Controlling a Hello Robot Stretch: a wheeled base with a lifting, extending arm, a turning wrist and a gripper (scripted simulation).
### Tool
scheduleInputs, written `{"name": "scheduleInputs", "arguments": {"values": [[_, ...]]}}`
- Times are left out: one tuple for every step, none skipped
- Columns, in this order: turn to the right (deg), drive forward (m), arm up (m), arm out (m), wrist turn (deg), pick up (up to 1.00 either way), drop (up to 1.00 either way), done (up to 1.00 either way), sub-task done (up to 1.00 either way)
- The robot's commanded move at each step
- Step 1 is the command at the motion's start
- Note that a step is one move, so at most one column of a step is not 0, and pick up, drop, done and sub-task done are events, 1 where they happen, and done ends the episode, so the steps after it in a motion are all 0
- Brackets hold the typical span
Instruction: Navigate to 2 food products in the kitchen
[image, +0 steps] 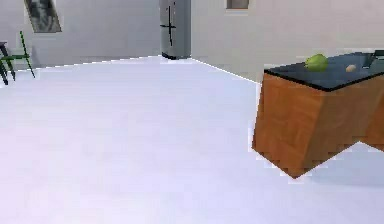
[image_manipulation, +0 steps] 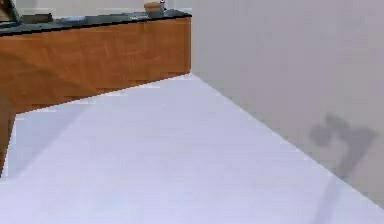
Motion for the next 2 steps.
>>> {"name": "scheduleInputs", "arguments": {"values": [[45.0, 0.00, 0.00, 0.00, 0.0, 0.00, 0.00, 0.00, 0.00], [6.0, 0.00, 0.00, 0.00, 0.0, 0.00, 0.00, 0.00, 0.00]]}}
